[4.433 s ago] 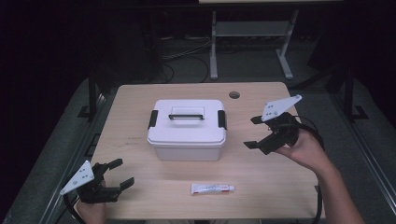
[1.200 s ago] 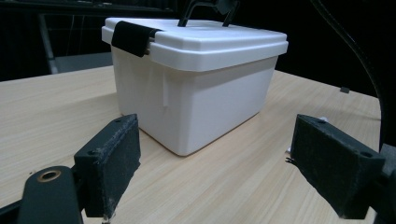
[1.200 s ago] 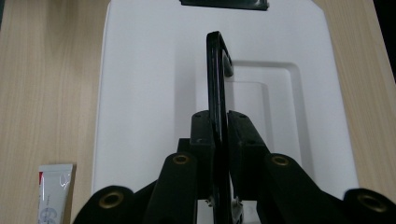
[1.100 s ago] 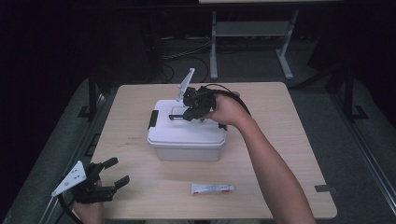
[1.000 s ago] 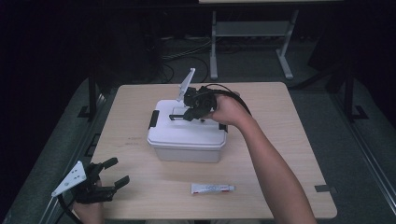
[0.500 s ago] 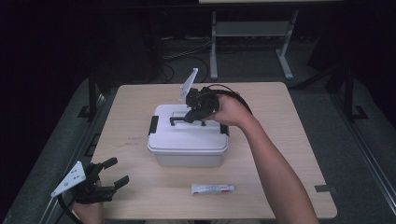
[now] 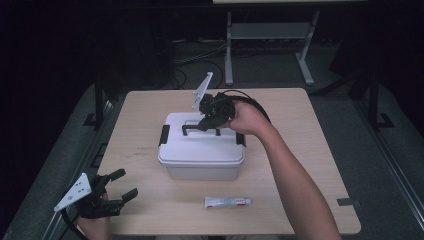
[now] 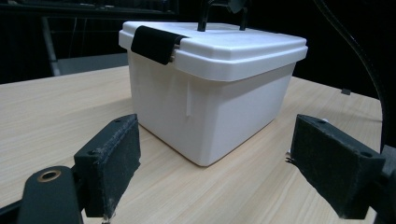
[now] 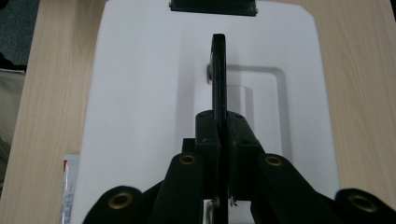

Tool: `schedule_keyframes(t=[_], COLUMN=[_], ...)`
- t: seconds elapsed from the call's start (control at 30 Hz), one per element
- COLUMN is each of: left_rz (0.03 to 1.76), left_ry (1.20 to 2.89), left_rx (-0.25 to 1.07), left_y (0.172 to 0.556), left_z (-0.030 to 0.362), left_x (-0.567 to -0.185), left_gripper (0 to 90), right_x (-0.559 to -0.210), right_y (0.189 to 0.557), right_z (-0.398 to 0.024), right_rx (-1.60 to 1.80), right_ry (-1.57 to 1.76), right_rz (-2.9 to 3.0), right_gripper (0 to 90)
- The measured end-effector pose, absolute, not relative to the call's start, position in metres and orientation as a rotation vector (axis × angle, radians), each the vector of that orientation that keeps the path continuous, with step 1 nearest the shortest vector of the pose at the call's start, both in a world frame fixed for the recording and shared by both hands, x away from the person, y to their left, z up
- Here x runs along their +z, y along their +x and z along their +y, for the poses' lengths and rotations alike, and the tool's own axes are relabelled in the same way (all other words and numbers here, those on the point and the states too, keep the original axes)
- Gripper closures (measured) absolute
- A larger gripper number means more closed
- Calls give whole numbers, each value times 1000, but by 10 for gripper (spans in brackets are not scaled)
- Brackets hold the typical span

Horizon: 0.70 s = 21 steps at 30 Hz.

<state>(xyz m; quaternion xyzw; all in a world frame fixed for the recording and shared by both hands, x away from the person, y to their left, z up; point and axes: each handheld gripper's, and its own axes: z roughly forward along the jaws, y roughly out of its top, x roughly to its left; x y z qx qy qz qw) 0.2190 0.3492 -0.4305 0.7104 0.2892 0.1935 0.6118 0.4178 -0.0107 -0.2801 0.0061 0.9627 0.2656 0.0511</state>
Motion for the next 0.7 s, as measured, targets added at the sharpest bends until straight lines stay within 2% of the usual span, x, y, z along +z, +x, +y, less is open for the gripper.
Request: schedule_keyframes(t=[0.7], left_rz=[663], left_ry=[1637], left_rx=[446], left_y=[219], left_z=[347], left_x=[-430], left_gripper=[157], right_x=[-258], right_y=[413], right_z=[-23], right_rx=[863], right_ry=[32], right_rz=[2899], right_gripper=[847])
